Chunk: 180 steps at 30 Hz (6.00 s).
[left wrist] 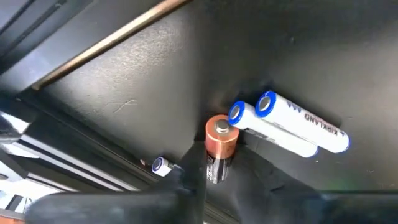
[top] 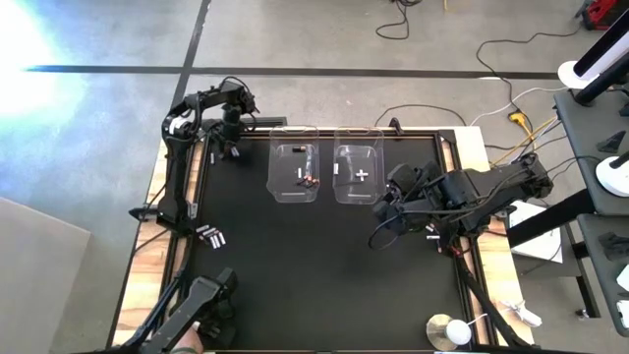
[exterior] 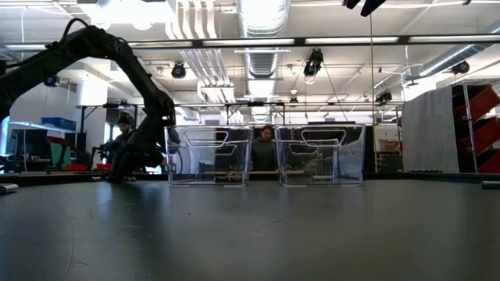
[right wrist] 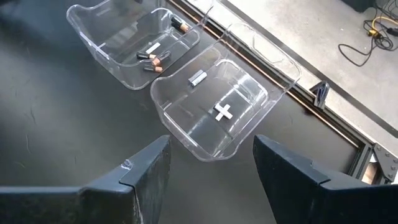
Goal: Sort batteries
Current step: Put the black battery into the left transparent bin, then put the white battery into the right transparent bin
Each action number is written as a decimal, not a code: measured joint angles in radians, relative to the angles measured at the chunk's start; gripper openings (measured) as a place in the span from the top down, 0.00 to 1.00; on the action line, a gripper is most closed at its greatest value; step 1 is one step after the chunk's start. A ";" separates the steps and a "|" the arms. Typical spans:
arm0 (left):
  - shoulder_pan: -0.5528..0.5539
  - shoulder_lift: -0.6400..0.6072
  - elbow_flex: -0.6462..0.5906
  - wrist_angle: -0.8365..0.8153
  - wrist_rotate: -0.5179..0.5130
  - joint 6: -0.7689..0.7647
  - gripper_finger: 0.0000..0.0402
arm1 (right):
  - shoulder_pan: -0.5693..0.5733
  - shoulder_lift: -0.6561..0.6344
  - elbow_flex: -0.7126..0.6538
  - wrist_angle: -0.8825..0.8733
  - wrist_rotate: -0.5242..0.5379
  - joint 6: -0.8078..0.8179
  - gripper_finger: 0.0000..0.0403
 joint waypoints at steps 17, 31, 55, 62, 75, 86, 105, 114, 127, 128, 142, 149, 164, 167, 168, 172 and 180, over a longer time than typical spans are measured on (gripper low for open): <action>0.001 -0.036 -0.002 -0.041 -0.009 -0.061 0.94 | 0.034 0.000 0.000 0.000 -0.109 0.007 0.46; -0.080 -0.289 -0.002 -0.117 0.024 -0.143 0.94 | 0.190 0.000 0.000 -0.010 -0.103 0.008 0.46; -0.607 -0.481 -0.002 0.413 0.108 -0.141 0.94 | 0.239 -0.007 0.000 -0.037 -0.067 0.118 0.46; -0.617 -0.376 -0.002 0.433 0.111 -0.042 0.94 | 0.168 -0.017 0.011 -0.039 -0.093 0.154 0.46; -0.644 -0.238 -0.002 0.482 0.129 0.092 0.93 | -0.122 -0.035 0.018 -0.033 -0.123 -0.013 0.46; -0.644 -0.137 -0.002 0.539 0.132 0.129 0.93 | -0.180 -0.035 0.018 -0.025 -0.182 -0.056 0.46; -0.642 -0.094 -0.001 0.550 0.130 0.116 0.77 | -0.180 -0.034 0.018 -0.022 -0.193 -0.045 0.46; -0.643 -0.103 0.119 0.467 0.133 0.100 0.57 | -0.180 -0.034 0.018 -0.022 -0.193 -0.047 0.46; -0.593 -0.227 0.471 0.144 0.132 0.032 0.43 | -0.180 -0.035 0.018 -0.009 -0.192 -0.076 0.46; -0.584 -0.243 0.472 0.143 0.128 0.019 0.43 | -0.180 -0.035 0.018 -0.007 -0.192 -0.083 0.46; -0.348 -0.546 -0.014 0.316 0.019 -0.241 0.43 | -0.183 -0.035 0.018 -0.002 -0.181 -0.151 0.46; -0.247 -0.666 -0.395 0.574 0.017 -0.350 0.43 | -0.223 -0.033 0.017 0.049 -0.180 -0.161 0.46; -0.203 -0.677 -0.735 0.907 -0.112 -0.591 0.43 | -0.276 -0.033 0.017 0.250 -0.181 -0.254 0.46; -0.201 -0.675 -0.760 0.928 -0.110 -0.592 0.43 | -0.282 -0.033 0.017 0.279 -0.181 -0.255 0.46; -0.201 -0.675 -0.764 0.936 -0.110 -0.592 0.43 | -0.283 -0.033 0.017 0.287 -0.181 -0.253 0.46; -0.201 -0.673 -0.764 0.960 -0.111 -0.592 0.43 | -0.283 -0.024 0.017 0.313 -0.181 -0.241 0.46; -0.201 -0.641 -0.759 0.994 -0.111 -0.674 0.43 | -0.301 0.028 0.017 0.319 -0.182 -0.347 0.46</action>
